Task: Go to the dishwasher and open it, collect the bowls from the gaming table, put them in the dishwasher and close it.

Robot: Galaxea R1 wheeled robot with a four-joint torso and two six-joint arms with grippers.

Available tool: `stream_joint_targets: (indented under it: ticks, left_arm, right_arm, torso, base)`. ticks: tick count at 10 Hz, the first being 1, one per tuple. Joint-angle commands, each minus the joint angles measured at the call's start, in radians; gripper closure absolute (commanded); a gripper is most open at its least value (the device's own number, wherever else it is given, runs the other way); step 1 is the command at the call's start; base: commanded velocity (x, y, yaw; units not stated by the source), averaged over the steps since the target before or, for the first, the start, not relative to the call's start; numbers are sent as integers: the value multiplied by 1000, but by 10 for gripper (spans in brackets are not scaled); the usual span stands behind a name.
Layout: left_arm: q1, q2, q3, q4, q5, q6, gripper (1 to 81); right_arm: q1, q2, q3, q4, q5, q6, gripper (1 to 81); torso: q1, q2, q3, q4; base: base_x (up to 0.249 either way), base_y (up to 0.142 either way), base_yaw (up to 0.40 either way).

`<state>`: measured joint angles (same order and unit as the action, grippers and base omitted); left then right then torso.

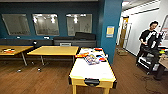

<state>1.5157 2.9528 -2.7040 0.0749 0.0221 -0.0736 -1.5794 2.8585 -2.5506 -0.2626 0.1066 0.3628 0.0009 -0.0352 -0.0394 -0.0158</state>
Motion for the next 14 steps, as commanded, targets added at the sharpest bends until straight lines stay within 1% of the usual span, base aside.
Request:
stream_joint_targets:
  ticks: [1,2,6,14]
  left_arm:
    - [-58,-6,-3,14,44,9,811]
    - [-56,-1,-5,19,35,9,811]
    - [-56,2,-10,17,36,8,811]
    - [-56,3,-10,16,36,6,811]
  right_arm:
    - [31,-14,1,0,-54,-1,811]
    - [31,-12,1,0,-56,-1,811]
    - [34,-6,-6,0,-62,-2,811]
    - [25,0,-23,5,-50,2,811]
  torso:
    - [0,0,0,0]
    - [0,0,0,0]
    - [0,0,0,0]
    - [0,0,0,0]
  base:
    - [0,0,-397]
    - [0,0,-397]
    - [0,0,-397]
    - [0,0,-397]
